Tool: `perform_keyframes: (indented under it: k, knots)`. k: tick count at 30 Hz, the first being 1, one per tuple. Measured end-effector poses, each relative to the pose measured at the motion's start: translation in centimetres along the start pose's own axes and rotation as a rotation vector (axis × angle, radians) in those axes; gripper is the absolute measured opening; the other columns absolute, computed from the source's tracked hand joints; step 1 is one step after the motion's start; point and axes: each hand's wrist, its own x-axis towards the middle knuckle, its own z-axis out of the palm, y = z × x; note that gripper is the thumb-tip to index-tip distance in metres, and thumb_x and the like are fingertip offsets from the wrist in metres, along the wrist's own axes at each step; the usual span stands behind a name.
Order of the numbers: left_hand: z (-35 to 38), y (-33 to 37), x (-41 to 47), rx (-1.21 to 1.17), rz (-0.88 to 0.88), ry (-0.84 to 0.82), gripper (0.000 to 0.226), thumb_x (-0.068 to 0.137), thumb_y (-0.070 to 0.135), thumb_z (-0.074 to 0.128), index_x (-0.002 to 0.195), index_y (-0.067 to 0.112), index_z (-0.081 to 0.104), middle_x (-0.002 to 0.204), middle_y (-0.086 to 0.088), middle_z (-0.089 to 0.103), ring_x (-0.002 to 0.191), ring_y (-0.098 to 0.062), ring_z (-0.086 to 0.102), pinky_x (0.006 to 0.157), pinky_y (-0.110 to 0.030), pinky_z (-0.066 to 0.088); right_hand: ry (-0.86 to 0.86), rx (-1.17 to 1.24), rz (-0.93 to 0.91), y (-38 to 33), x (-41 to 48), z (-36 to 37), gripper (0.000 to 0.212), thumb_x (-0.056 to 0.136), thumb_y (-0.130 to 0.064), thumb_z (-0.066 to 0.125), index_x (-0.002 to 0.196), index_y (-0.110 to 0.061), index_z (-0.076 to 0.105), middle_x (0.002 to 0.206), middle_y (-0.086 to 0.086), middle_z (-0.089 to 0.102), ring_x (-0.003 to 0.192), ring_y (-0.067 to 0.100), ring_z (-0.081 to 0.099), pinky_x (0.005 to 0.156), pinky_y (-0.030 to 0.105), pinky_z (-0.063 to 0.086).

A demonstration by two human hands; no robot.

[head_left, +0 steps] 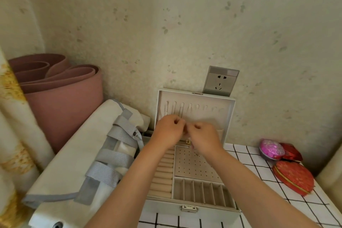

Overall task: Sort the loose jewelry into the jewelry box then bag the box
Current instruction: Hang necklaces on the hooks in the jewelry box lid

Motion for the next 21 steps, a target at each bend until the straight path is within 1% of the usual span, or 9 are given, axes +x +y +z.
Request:
perform_keyframes:
  k: [3, 6, 8, 10, 11, 13, 16, 19, 21]
  knots:
    - [-0.7, 0.0, -0.1, 0.008, 0.014, -0.094, 0.023, 0.095, 0.027, 0.053, 0.085, 0.020, 0.072, 0.086, 0.004, 0.070, 0.085, -0.013, 0.064, 0.080, -0.031, 0.051, -0.160, 0.089, -0.001, 0.1, -1.4, 0.3, 0.023, 0.099, -0.024, 0.052, 0.087, -0.027, 0.071, 0.081, 0.008, 0.074, 0.065, 0.017, 0.065, 0.056, 0.027, 0.045]
    - [-1.9, 0.2, -0.3, -0.024, 0.046, -0.174, 0.022, 0.093, 0.028, 0.058, 0.083, 0.025, 0.077, 0.086, 0.010, 0.072, 0.088, -0.008, 0.066, 0.083, -0.028, 0.052, -0.212, 0.197, -0.008, 0.1, -2.1, 0.6, 0.018, 0.098, -0.022, 0.057, 0.092, -0.030, 0.071, 0.096, 0.007, 0.076, 0.075, 0.015, 0.068, 0.058, 0.024, 0.047]
    - [-2.8, 0.4, -0.5, -0.066, 0.042, -0.249, 0.019, 0.092, 0.028, 0.061, 0.087, 0.023, 0.078, 0.082, 0.010, 0.073, 0.085, -0.009, 0.067, 0.082, -0.027, 0.053, -0.241, 0.274, 0.013, 0.0, -2.3, 0.3, 0.016, 0.100, -0.020, 0.057, 0.097, -0.023, 0.073, 0.092, -0.002, 0.076, 0.068, 0.005, 0.066, 0.054, 0.016, 0.046]
    - [-3.3, 0.1, -0.6, -0.115, 0.028, -0.291, 0.017, 0.092, 0.028, 0.062, 0.089, 0.022, 0.078, 0.072, 0.013, 0.070, 0.078, -0.008, 0.066, 0.083, -0.029, 0.054, -0.268, 0.256, 0.024, 0.2, -2.3, 0.0, 0.018, 0.100, -0.020, 0.057, 0.099, -0.016, 0.075, 0.080, -0.004, 0.074, 0.062, 0.005, 0.061, 0.057, 0.017, 0.047]
    - [-3.4, 0.0, -0.7, -0.116, 0.025, -0.286, 0.016, 0.092, 0.028, 0.062, 0.088, 0.022, 0.077, 0.069, 0.014, 0.068, 0.077, -0.007, 0.064, 0.084, -0.031, 0.054, -0.261, 0.196, 0.016, 0.4, -2.2, -0.2, 0.020, 0.101, -0.022, 0.056, 0.097, -0.015, 0.075, 0.076, -0.004, 0.072, 0.062, 0.007, 0.059, 0.062, 0.020, 0.048]
    - [-3.1, -0.3, -0.5, -0.064, 0.026, -0.251, 0.014, 0.093, 0.024, 0.060, 0.091, 0.026, 0.073, 0.078, 0.012, 0.067, 0.080, -0.007, 0.062, 0.088, -0.034, 0.054, -0.223, 0.060, -0.022, 0.8, -2.0, -0.5, 0.024, 0.101, -0.024, 0.055, 0.091, -0.017, 0.075, 0.072, -0.006, 0.072, 0.062, 0.006, 0.057, 0.071, 0.028, 0.049]
    - [-2.2, -0.7, -0.5, -0.041, 0.010, -0.290, 0.018, 0.094, 0.016, 0.056, 0.100, 0.026, 0.069, 0.098, 0.002, 0.070, 0.081, -0.012, 0.066, 0.088, -0.036, 0.057, -0.154, -0.041, -0.102, 1.1, -2.0, -1.3, 0.027, 0.099, -0.029, 0.055, 0.080, -0.026, 0.074, 0.061, -0.012, 0.063, 0.061, 0.008, 0.055, 0.070, 0.031, 0.047]
    - [-1.0, -0.8, -0.9, -0.129, -0.009, -0.388, 0.022, 0.096, 0.017, 0.057, 0.114, 0.021, 0.069, 0.111, 0.004, 0.071, 0.087, -0.013, 0.070, 0.084, -0.031, 0.058, -0.056, -0.144, -0.202, 1.2, -2.4, -2.4, 0.025, 0.100, -0.033, 0.054, 0.086, -0.026, 0.074, 0.072, -0.012, 0.065, 0.071, 0.004, 0.058, 0.065, 0.026, 0.044]
    - [-0.3, -0.4, -1.3, -0.165, -0.019, -0.449, 0.026, 0.097, 0.021, 0.056, 0.121, 0.023, 0.067, 0.117, 0.006, 0.069, 0.078, -0.010, 0.069, 0.069, -0.021, 0.054, 0.036, -0.209, -0.270, 1.3, -2.6, -3.0, 0.025, 0.101, -0.032, 0.054, 0.085, -0.024, 0.072, 0.080, -0.009, 0.065, 0.077, 0.003, 0.057, 0.063, 0.024, 0.041]
